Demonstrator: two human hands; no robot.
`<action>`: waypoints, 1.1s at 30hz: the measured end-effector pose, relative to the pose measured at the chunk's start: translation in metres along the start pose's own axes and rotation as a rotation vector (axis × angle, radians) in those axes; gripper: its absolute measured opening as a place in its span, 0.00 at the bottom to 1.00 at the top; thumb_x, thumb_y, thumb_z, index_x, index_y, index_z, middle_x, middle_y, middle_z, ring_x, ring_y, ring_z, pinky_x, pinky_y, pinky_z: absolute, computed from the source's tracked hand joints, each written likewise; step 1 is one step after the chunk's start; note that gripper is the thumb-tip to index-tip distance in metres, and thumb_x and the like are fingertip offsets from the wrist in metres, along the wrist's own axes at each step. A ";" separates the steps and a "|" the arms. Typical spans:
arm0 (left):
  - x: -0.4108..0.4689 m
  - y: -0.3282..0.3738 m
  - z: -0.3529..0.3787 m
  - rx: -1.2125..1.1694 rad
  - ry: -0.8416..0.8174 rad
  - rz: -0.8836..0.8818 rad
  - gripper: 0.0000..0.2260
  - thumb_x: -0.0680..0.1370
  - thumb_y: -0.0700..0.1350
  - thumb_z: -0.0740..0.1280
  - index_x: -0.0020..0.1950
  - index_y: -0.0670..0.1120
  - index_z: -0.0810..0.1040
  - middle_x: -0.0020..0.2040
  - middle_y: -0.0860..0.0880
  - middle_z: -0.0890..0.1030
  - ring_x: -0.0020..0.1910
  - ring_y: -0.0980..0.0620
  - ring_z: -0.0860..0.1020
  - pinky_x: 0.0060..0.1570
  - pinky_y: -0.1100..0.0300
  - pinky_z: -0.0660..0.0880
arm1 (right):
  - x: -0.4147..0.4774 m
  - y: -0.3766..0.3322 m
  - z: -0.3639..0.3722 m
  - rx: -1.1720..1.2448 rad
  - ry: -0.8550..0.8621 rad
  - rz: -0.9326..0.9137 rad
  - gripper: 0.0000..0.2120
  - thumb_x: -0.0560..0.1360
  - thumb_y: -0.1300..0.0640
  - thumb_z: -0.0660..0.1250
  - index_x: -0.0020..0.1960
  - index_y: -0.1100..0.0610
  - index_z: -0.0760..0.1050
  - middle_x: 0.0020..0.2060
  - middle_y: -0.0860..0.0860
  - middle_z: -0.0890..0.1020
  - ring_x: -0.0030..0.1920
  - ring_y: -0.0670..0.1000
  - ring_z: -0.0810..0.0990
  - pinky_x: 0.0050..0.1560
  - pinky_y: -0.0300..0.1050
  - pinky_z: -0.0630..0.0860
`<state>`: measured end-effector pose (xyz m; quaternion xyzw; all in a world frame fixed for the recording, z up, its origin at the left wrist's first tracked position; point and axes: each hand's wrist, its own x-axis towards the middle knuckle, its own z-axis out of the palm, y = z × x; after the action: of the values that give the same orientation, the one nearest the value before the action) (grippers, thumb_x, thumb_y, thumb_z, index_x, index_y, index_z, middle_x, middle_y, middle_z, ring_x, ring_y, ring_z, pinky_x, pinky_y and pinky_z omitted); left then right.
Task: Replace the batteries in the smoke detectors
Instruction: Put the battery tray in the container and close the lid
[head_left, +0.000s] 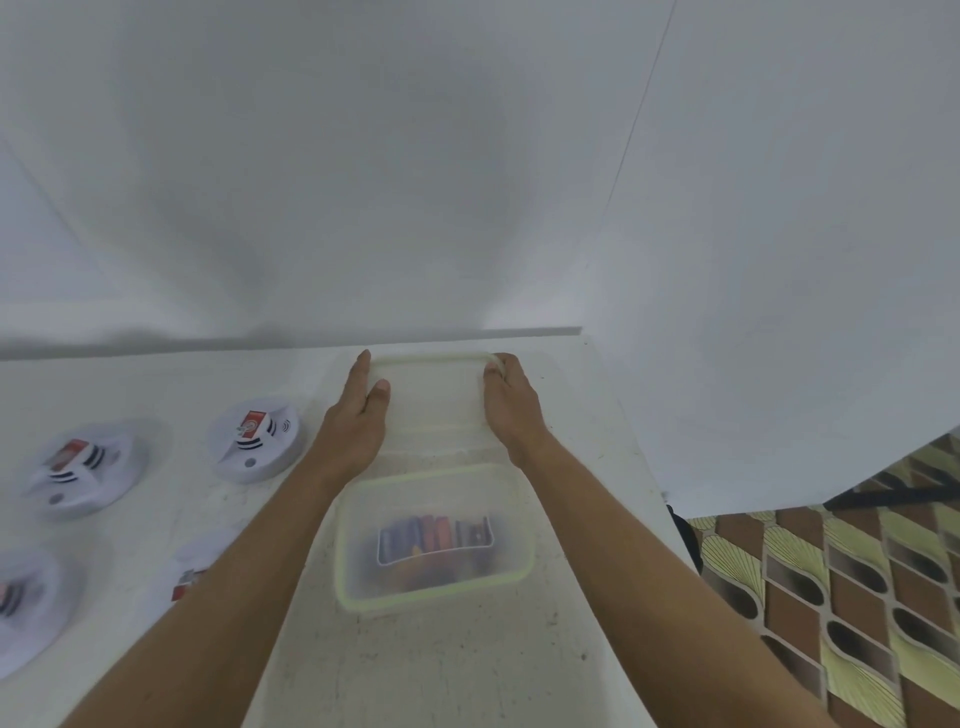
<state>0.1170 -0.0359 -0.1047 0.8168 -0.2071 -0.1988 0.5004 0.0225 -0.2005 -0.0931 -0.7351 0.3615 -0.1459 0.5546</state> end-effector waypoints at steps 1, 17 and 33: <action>0.000 0.000 0.000 -0.009 -0.001 -0.011 0.24 0.85 0.54 0.51 0.80 0.58 0.49 0.80 0.58 0.53 0.79 0.54 0.53 0.75 0.58 0.49 | 0.000 0.000 0.000 0.005 0.002 0.000 0.15 0.85 0.52 0.50 0.67 0.53 0.69 0.44 0.43 0.73 0.42 0.41 0.71 0.40 0.36 0.67; 0.028 0.021 -0.014 0.289 0.078 0.060 0.24 0.75 0.55 0.68 0.69 0.53 0.70 0.71 0.51 0.70 0.67 0.47 0.71 0.67 0.47 0.66 | 0.020 -0.013 0.000 -0.234 -0.023 -0.136 0.21 0.83 0.49 0.62 0.74 0.54 0.70 0.69 0.57 0.73 0.70 0.55 0.70 0.65 0.42 0.65; 0.027 0.025 -0.018 0.588 -0.177 0.206 0.49 0.61 0.78 0.58 0.77 0.56 0.62 0.76 0.54 0.67 0.73 0.51 0.66 0.70 0.55 0.61 | 0.010 0.001 0.003 -0.055 -0.064 -0.114 0.17 0.85 0.48 0.54 0.71 0.46 0.71 0.62 0.47 0.80 0.60 0.50 0.78 0.59 0.43 0.72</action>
<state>0.1456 -0.0478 -0.0779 0.8807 -0.3801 -0.1491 0.2404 0.0310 -0.2059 -0.0965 -0.7738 0.3050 -0.1437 0.5363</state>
